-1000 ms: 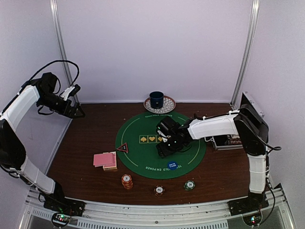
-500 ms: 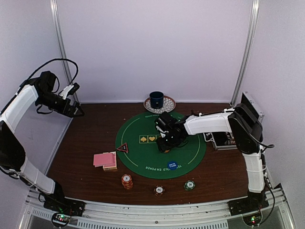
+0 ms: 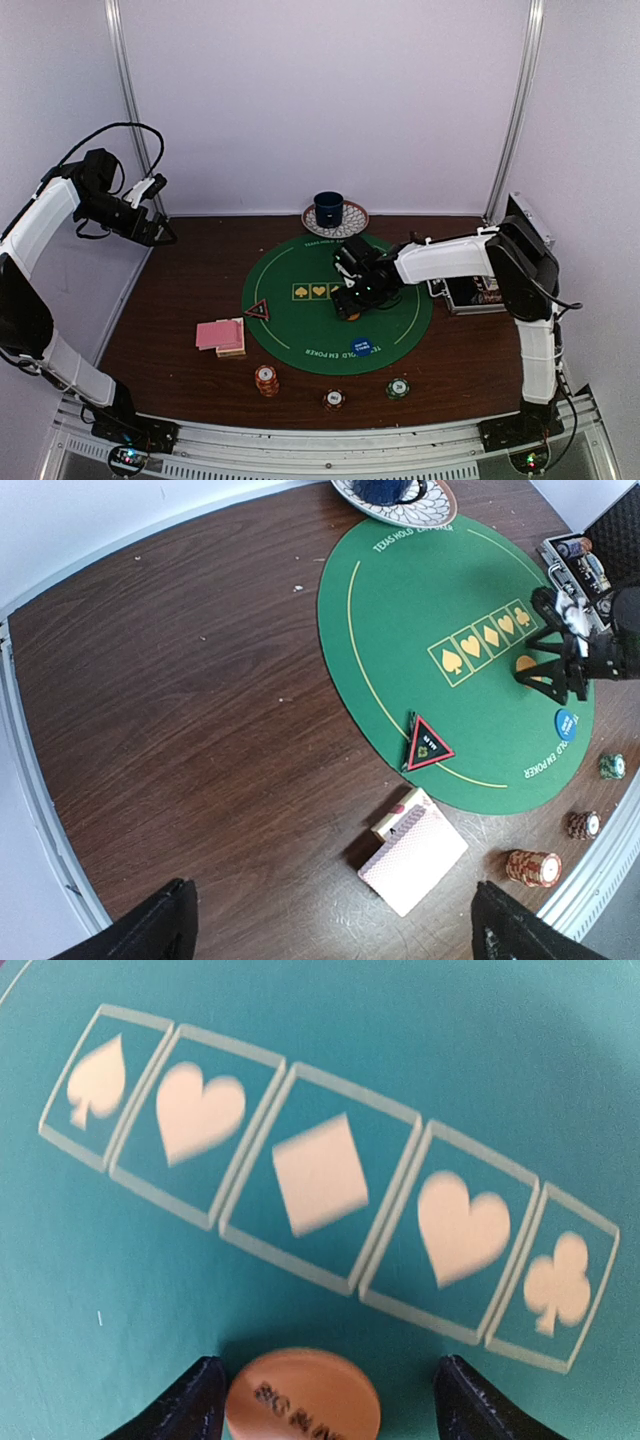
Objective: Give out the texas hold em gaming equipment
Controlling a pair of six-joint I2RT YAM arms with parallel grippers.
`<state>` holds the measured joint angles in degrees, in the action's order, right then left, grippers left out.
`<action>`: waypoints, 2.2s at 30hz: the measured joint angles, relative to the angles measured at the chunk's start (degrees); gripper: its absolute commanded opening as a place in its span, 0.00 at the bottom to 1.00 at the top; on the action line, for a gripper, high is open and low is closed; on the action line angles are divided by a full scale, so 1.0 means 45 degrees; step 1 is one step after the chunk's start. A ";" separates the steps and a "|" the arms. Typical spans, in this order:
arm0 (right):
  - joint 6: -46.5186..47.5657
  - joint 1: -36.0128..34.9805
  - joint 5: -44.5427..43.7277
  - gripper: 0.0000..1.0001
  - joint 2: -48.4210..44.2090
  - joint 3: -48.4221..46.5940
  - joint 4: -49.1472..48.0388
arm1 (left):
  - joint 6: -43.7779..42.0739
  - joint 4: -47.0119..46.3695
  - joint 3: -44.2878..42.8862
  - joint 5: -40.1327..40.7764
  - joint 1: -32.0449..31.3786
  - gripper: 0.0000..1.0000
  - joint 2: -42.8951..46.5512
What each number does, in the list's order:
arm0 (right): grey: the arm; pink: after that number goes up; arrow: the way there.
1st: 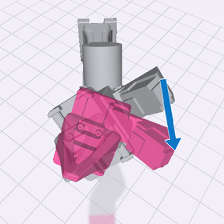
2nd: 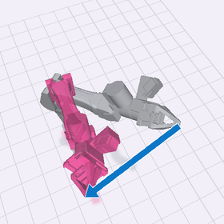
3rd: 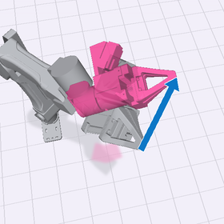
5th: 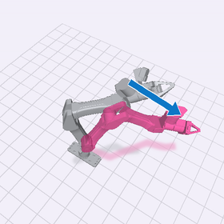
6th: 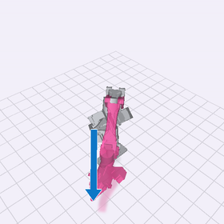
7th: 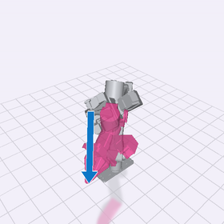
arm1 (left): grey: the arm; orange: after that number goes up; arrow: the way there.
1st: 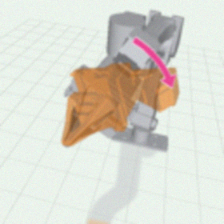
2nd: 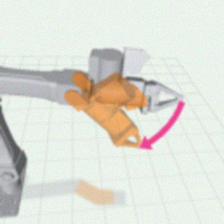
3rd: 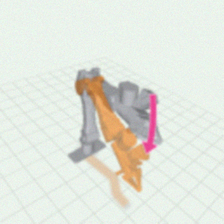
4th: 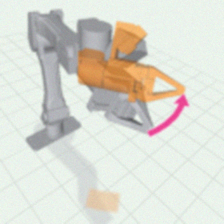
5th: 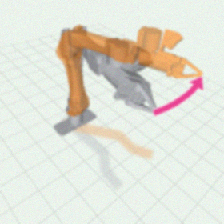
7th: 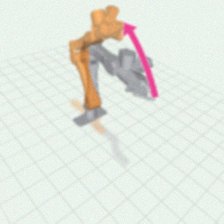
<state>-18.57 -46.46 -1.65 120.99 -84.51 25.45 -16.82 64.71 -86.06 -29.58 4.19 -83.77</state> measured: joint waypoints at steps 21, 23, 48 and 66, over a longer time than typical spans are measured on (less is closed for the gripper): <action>-0.1010 -0.0452 -0.0238 0.34 -0.0767 0.1239 -0.0452 | -0.0044 0.0024 -0.0194 0.0024 0.0000 0.98 0.0000; -0.0981 -0.0432 -0.0282 0.32 -0.0593 0.0991 -0.0369 | -0.0044 0.0024 -0.0223 0.0024 0.0000 0.98 0.0000; -0.0903 0.0947 -0.1039 0.35 0.4925 -0.7650 0.1005 | -0.0204 0.0194 -0.0330 0.0097 0.0000 0.98 0.0000; -0.0753 0.0772 -0.0622 0.78 0.2025 -0.3385 0.0661 | -0.0627 0.0709 -0.0199 -0.0087 0.0000 0.97 -0.0019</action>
<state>-21.96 -42.98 -4.45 130.10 -99.74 28.42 -19.64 67.90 -86.96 -29.98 4.19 -83.85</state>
